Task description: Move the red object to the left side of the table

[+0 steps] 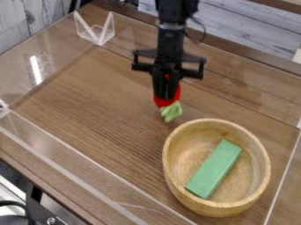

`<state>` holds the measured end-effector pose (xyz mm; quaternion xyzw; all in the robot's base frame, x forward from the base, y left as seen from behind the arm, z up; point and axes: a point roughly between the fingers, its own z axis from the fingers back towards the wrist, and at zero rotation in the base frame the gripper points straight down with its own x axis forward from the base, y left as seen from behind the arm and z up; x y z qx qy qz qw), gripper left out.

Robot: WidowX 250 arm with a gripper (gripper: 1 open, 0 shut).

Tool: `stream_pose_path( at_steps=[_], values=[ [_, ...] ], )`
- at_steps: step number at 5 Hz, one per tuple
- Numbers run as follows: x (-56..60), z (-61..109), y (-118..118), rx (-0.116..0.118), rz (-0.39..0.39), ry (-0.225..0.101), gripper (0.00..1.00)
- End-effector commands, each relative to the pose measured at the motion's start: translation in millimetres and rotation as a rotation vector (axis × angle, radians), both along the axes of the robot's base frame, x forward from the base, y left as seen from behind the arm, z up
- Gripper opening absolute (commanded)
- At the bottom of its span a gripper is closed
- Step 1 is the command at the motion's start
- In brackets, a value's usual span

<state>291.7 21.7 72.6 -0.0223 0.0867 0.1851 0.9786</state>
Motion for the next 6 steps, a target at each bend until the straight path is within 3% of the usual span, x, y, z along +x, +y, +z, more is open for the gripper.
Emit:
stream_pose_path(
  at_steps=[1,2,3,5,6],
  values=[
    [5.4,35.5,27,0.003,0.081,-0.105,0.0],
    [-3.3,41.2,60,-0.009,0.164,-0.106,0.0],
    [-9.6,42.5,68,-0.028,0.232,-0.095,0.0],
    [-16.8,41.1,49,-0.057,0.223,-0.066,0.0],
    [-10.7,41.3,50,-0.07,0.195,-0.05,0.0]
  ],
)
